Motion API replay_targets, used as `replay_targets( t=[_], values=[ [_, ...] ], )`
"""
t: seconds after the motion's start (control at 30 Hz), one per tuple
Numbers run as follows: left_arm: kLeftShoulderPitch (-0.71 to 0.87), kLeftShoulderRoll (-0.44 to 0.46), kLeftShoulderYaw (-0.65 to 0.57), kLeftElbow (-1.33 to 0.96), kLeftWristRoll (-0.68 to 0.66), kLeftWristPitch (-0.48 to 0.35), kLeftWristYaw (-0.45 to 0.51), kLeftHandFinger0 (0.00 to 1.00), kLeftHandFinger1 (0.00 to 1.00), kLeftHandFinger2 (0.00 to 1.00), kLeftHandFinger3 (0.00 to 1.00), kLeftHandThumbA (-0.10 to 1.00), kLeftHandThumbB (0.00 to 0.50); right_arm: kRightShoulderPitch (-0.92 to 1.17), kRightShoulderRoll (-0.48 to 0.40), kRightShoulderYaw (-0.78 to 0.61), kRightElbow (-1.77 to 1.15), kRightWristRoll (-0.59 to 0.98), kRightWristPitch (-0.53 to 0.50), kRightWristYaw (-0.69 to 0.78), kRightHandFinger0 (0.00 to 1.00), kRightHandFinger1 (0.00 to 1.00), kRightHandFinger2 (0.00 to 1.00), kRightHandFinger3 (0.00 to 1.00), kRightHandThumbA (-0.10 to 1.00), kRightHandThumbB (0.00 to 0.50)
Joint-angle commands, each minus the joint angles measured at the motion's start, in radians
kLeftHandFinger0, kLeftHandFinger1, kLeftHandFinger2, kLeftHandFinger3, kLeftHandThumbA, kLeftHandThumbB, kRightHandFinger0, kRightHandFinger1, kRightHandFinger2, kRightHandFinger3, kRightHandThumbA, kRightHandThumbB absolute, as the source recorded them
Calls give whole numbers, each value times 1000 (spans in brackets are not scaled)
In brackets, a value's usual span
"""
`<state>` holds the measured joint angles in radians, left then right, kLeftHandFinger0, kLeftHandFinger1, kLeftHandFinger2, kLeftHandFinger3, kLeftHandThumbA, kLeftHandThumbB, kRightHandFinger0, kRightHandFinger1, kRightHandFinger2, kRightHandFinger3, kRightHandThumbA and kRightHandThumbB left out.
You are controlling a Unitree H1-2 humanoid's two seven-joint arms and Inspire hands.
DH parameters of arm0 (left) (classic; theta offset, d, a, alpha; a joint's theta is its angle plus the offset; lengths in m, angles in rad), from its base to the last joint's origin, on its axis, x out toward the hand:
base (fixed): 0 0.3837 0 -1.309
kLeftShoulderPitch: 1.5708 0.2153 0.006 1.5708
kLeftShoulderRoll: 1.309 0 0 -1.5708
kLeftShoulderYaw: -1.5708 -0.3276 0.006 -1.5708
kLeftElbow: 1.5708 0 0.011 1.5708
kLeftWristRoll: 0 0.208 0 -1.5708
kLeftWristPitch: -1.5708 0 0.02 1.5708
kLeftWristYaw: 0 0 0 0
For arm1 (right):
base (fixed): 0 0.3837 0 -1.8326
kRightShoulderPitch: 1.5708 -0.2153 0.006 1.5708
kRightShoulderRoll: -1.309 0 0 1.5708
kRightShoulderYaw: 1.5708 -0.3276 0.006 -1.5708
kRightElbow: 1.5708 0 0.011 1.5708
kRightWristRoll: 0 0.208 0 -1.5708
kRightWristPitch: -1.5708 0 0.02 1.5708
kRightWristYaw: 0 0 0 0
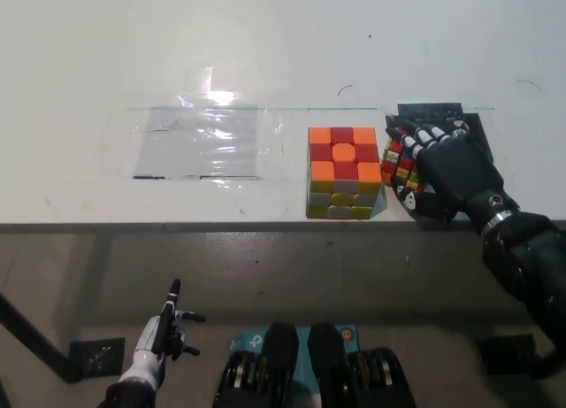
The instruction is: The robot uses its right hand to pick up the small cube kept on the middle on the desk and place it on the bigger cube kept next to it
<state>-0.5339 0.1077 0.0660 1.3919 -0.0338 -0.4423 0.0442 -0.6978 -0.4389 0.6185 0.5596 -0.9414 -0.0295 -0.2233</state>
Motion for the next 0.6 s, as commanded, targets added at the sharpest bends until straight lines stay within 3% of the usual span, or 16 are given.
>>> replay_targets(
  t=[0.0,0.07,0.1,0.17,0.2,0.27,0.4,0.47,0.53,0.57],
  values=[
    [-41,15,2,-13,-1,-28,20,408,0,0,0,1000,500,-44,-3,5,27,-54,-37,-68,0,264,631,180,-100,13],
    [-40,15,3,-16,-2,-28,16,409,0,0,0,1000,500,-44,-2,4,34,-57,-44,-78,0,275,637,110,-100,0],
    [-40,15,1,-17,0,-28,16,407,0,0,0,1000,500,-45,-1,2,38,-55,-48,-82,0,274,633,158,-100,0],
    [-40,15,2,-19,-1,-28,15,404,0,0,0,1000,500,-44,3,-6,45,-45,-57,-85,0,271,618,139,-100,0],
    [-38,15,3,-15,-2,-28,16,428,0,0,0,1000,500,-42,1,-2,46,-50,-70,-100,0,273,606,209,-100,0],
    [-33,14,8,-17,-8,-28,10,452,0,0,0,1000,500,-39,1,-5,44,-46,-84,-106,0,247,547,133,-100,0],
    [-27,8,14,-16,-12,-28,21,411,0,0,0,1000,500,-42,3,-16,48,-32,-96,-105,0,235,553,8,-100,6],
    [-22,6,19,-20,-16,-28,19,384,0,0,0,1000,500,-41,0,-15,50,-38,-106,-120,0,234,534,80,-100,51],
    [-20,6,20,-20,-18,-28,15,407,0,0,0,1000,500,-35,-2,-28,37,-17,-117,-105,0,196,478,23,-100,107],
    [-19,5,22,-21,-21,-28,10,413,0,0,0,1000,500,-30,-4,-31,32,-19,-120,-117,0,169,454,22,-100,160]
  ],
)
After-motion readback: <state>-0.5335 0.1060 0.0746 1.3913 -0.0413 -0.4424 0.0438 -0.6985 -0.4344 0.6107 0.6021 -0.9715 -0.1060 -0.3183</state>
